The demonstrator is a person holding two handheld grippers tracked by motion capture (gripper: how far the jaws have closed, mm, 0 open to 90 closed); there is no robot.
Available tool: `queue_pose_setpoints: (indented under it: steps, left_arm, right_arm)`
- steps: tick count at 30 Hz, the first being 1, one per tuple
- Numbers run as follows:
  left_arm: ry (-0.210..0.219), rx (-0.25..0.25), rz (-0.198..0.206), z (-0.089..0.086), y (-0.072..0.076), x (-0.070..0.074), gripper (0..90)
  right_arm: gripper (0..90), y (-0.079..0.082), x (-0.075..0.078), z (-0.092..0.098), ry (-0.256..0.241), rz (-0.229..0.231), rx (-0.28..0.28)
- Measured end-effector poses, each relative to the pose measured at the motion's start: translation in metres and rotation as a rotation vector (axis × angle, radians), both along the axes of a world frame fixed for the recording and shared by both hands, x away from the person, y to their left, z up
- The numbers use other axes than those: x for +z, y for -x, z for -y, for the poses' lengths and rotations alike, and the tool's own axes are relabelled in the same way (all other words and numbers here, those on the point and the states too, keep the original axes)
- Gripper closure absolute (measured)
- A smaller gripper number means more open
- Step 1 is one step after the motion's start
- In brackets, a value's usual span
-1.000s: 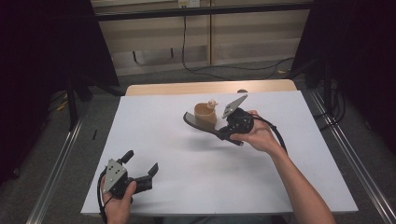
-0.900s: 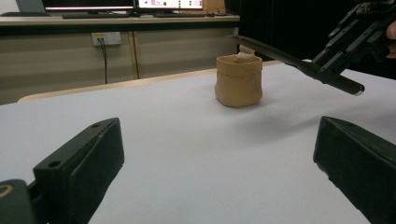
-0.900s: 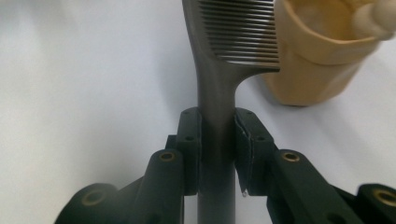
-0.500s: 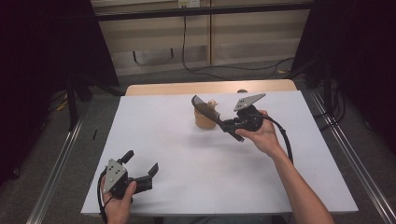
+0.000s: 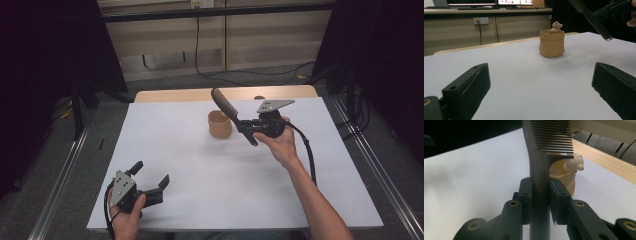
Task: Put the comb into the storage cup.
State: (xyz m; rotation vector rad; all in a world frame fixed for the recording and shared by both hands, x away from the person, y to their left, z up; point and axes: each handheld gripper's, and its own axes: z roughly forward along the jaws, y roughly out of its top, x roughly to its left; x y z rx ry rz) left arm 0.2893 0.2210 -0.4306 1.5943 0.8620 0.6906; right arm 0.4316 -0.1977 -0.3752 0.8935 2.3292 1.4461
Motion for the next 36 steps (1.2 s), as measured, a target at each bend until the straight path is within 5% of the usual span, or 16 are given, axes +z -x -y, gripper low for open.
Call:
queue_pose_setpoints:
  steps: [15, 36]
  left_arm:
    - [-0.001, 0.0, 0.001, 0.0, 0.0, 0.0, 1.9]
    - [0.0, -0.002, 0.001, 0.0, 0.0, 0.0, 1.9]
  right_arm:
    - [72.8, -0.006, 0.004, -0.003, -0.116, 0.048, -0.05]
    - [72.8, -0.025, 0.022, -0.021, -0.197, 0.15, -0.087]
